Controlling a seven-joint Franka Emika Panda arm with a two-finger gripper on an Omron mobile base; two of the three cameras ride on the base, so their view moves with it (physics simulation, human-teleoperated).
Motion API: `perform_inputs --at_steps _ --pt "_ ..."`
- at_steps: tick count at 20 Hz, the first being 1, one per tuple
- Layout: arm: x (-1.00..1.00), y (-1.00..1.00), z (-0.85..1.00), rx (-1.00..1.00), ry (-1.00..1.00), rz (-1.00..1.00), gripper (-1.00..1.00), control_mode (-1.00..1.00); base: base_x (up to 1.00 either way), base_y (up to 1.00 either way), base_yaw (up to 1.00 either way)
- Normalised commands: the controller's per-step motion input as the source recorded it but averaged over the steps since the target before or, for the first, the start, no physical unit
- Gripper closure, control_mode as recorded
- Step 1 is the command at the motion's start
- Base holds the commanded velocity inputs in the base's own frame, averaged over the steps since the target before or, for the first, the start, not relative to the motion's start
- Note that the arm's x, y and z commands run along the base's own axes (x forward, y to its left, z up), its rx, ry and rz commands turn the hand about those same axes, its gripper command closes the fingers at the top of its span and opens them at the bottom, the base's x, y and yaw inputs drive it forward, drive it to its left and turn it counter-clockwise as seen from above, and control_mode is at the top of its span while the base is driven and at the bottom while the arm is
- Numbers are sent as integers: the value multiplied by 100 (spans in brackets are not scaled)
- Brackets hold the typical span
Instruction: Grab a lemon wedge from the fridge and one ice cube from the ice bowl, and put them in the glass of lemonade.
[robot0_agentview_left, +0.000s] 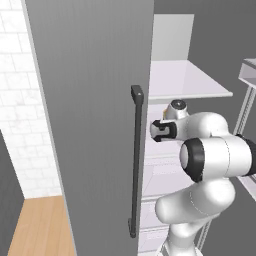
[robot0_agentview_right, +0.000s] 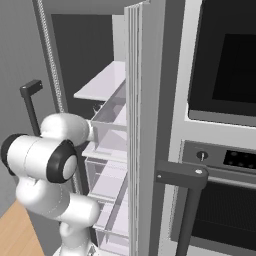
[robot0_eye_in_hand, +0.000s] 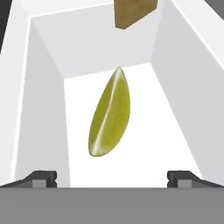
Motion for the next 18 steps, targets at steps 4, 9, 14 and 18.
perform_inputs --at_steps 4,9,14,18 --pt "17 -9 -1 2 0 -11 -100 -100 0 0 0" --pt "20 -17 -6 0 1 -5 -100 -100 0 0 0" --pt "22 -24 -29 0 5 -1 -100 -100 0 0 0" --pt "30 -13 -23 0 6 0 -100 -100 0 0 0"
